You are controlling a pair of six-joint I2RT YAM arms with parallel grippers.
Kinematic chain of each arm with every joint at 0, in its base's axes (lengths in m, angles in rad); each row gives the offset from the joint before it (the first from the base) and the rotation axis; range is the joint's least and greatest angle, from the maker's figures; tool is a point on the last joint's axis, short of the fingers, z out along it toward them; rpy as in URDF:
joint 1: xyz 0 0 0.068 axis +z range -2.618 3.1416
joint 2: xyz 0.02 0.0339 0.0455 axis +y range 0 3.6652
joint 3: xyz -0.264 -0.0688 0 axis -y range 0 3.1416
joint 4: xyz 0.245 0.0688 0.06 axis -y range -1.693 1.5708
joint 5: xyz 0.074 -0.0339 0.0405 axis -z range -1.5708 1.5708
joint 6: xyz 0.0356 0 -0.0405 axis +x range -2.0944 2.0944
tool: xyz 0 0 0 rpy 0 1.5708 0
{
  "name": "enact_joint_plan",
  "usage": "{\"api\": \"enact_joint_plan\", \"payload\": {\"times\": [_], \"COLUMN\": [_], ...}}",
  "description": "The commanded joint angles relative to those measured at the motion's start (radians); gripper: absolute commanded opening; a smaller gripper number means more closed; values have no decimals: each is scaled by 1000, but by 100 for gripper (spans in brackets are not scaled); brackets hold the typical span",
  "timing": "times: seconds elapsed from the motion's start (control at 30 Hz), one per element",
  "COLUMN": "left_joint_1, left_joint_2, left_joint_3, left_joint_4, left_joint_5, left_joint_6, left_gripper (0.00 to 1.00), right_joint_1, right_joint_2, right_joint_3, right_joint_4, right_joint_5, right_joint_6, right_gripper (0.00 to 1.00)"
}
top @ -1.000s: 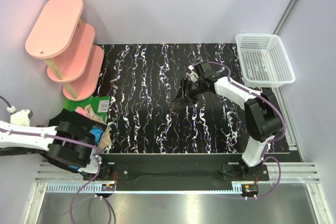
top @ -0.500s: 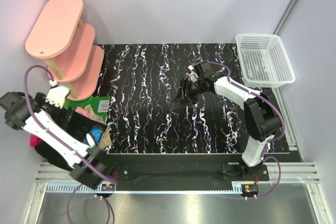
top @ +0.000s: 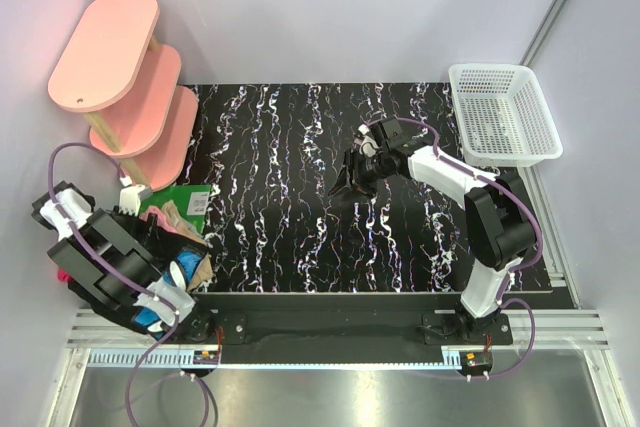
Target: Fold and stack the t-shirts
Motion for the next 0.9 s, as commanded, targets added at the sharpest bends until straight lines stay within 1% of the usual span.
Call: {"api": "enact_joint_plan", "payload": {"times": [0.0,0.1,0.17,0.2,0.27,0.3,0.33,0.37,0.43,0.47,0.5,0.57,0.6,0.67,0.7,0.73,0.77,0.83,0.87], "left_joint_1": [-1,1,1,1,1,1,1,1,-33,-54,-115,-178,-238,-303,-358,-380,-403,-449,-464], "left_joint_2": [69,51,23,15,-3,-11,-20,-67,-139,-206,-234,-284,-290,-287,-279,-250,-233,-177,-161], "left_joint_3": [-42,29,107,171,253,341,388,417,455,460,475,501,532,552,573,587,604,656,667], "left_joint_4": [16,-10,-37,-74,-135,-219,-252,-252,-251,-251,-251,-248,-220,-165,-110,-96,-90,-83,-83], "left_joint_5": [-113,-110,-96,-89,-49,-29,26,40,81,85,86,105,111,114,114,129,146,227,258], "left_joint_6": [-64,-79,-85,-84,-81,-73,-76,-93,-87,-93,-105,-168,-203,-327,-373,-451,-482,-570,-590], "left_gripper": [89,92,93,93,95,98,99,99,99,99,99,99,99,99,99,99,99,99,99], "right_joint_1": [-6,-6,-6,-6,-6,-6,-6,-5,-6,-6,-5,-6,-8,-8,-9,-11,-11,-17,-23], "right_joint_2": [-46,-51,-51,-51,-49,-51,-52,-54,-55,-57,-60,-66,-75,-94,-100,-109,-126,-150,-176], "right_joint_3": [23,22,23,26,30,30,28,26,25,26,26,30,31,37,40,43,51,54,53], "right_joint_4": [8,9,10,9,8,7,8,7,4,4,2,-4,-7,-19,-34,-44,-54,-76,-82], "right_joint_5": [-5,-7,-7,-7,-7,-4,4,10,21,23,26,36,52,72,93,107,121,153,159], "right_joint_6": [5,2,-1,-2,-10,-16,-21,-25,-34,-34,-37,-42,-48,-54,-60,-67,-79,-87,-93], "right_gripper": [53,53,54,54,56,56,57,57,57,57,57,58,58,61,62,63,64,64,64]}}
